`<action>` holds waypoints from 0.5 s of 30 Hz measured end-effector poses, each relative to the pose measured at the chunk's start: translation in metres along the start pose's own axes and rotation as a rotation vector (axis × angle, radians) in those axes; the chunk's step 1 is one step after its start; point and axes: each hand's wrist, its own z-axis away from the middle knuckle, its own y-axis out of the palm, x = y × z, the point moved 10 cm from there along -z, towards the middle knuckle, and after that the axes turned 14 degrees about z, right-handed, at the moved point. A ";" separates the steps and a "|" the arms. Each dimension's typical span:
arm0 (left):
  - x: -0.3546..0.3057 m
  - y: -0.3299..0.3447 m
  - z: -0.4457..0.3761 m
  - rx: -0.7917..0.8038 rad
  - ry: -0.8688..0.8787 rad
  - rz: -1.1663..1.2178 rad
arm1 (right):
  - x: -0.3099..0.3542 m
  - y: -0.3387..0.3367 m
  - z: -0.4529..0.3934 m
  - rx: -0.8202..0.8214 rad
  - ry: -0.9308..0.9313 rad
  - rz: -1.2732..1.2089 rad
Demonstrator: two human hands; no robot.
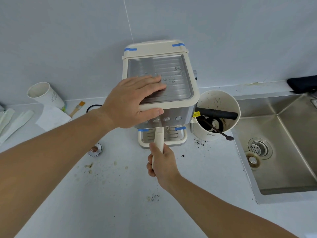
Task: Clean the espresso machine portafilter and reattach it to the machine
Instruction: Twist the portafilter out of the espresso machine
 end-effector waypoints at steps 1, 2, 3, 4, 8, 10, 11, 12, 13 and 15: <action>-0.001 0.001 0.000 0.001 0.000 0.001 | 0.000 0.000 0.001 0.000 -0.004 -0.002; -0.001 0.001 0.000 0.000 -0.001 0.001 | 0.000 -0.001 0.001 0.000 -0.007 -0.004; -0.001 0.000 0.000 -0.002 -0.004 0.001 | 0.001 0.000 0.001 0.001 -0.011 -0.003; -0.001 0.000 0.000 -0.005 -0.008 0.002 | 0.001 0.000 0.001 0.001 -0.013 -0.001; -0.001 0.000 0.001 -0.007 -0.024 0.006 | 0.001 -0.001 0.001 0.001 -0.022 0.006; 0.000 0.000 0.001 -0.007 -0.030 0.018 | 0.001 -0.001 0.001 0.002 -0.022 0.002; 0.000 0.000 0.001 -0.009 -0.035 0.025 | 0.000 0.000 0.001 0.004 -0.021 -0.004; 0.000 -0.001 0.001 -0.016 -0.038 0.031 | 0.001 0.000 0.000 0.007 -0.024 -0.009; 0.000 -0.001 0.001 -0.020 -0.037 0.036 | 0.000 0.000 0.000 0.006 -0.027 -0.012; -0.001 -0.002 0.001 -0.023 -0.033 0.039 | 0.001 -0.001 -0.001 0.000 -0.031 -0.016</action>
